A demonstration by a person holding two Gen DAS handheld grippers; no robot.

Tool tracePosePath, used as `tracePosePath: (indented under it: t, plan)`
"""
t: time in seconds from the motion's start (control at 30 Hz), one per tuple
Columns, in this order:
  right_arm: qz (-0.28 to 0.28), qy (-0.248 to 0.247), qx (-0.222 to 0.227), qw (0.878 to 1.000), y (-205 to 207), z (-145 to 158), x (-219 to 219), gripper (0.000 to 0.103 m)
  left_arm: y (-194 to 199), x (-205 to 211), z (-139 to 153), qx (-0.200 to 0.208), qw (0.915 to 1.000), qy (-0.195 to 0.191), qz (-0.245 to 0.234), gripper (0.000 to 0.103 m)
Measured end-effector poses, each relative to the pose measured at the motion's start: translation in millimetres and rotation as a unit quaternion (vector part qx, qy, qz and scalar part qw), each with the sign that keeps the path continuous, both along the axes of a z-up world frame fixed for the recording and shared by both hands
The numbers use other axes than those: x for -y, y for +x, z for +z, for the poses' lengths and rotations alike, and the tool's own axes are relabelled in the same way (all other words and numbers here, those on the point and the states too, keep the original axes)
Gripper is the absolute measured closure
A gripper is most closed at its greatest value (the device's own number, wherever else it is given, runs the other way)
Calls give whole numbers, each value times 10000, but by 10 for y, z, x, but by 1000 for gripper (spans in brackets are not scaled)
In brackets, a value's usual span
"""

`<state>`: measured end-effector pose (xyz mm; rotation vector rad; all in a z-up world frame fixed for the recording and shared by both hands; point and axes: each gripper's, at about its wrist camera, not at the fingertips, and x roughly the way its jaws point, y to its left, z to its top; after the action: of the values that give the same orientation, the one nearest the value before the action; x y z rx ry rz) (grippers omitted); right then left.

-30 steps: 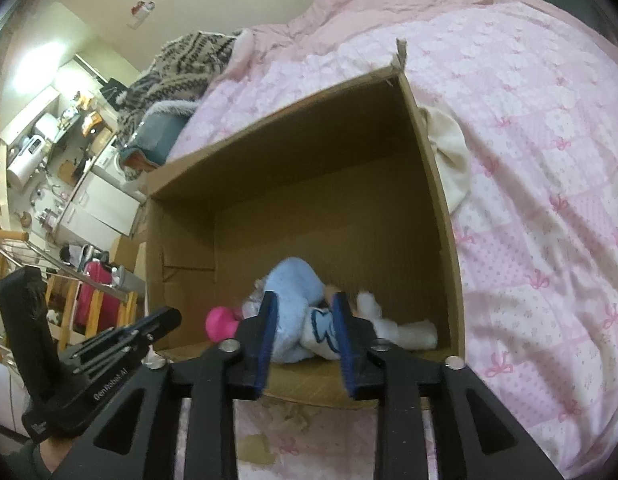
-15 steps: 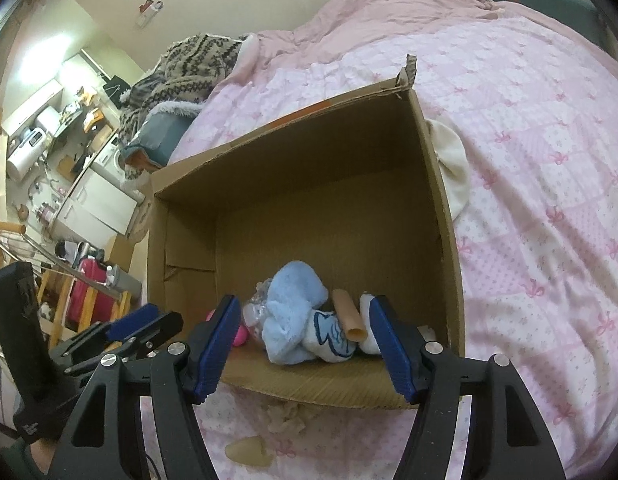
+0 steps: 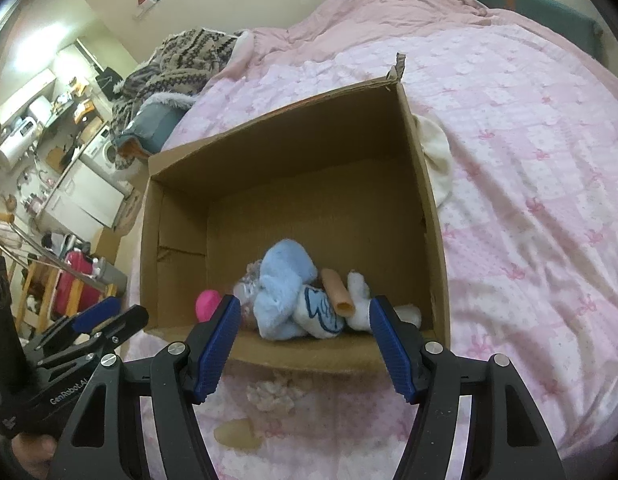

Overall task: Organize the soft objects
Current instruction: 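Withdraw both tools from the box toward the remaining items, then grasp the beige translucent pad with the left gripper while the right grasps the white lace cloth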

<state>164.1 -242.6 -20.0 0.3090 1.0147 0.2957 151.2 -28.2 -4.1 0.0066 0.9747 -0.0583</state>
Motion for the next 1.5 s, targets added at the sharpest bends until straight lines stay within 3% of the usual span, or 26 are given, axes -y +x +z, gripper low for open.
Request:
tracePosePath:
  t: [0.47, 0.73, 0.83, 0.97, 1.1, 1.3, 1.37, 1.43, 1.5]
  plan:
    - [126, 367, -181, 9991, -424, -43, -100, 33, -408, -40, 22, -2, 9996, 197, 222, 40]
    - [76, 285, -393, 9988, -599, -121, -148, 33, -596, -99, -51, -213, 9993, -64, 299, 40]
    - [-40, 122, -559, 9984, -630, -206, -135, 33, -639, -111, -153, -390, 9986, -210, 304, 40]
    - [-162, 35, -706, 9974, -621, -296, -63, 33, -628, -79, -375, -792, 9962, -77, 365, 40]
    - [-330, 40, -870, 9957, -626, -365, 42, 33, -600, -6, -597, -1274, 9898, -618, 147, 40]
    - [-554, 152, -969, 9936, -606, -407, 136, 33, -502, 303, -990, -1917, 9782, -776, -200, 40]
    - [-550, 150, -976, 9936, -607, -410, 132, 33, -502, 366, -1060, -1959, 9782, -654, -231, 46]
    - [-525, 117, -971, 9938, -603, -405, 127, 33, -492, 427, -1116, -2021, 9770, -594, -317, 62]
    - [-502, 88, -971, 9940, -596, -403, 110, 33, -484, 449, -1146, -2051, 9765, -579, -317, 66]
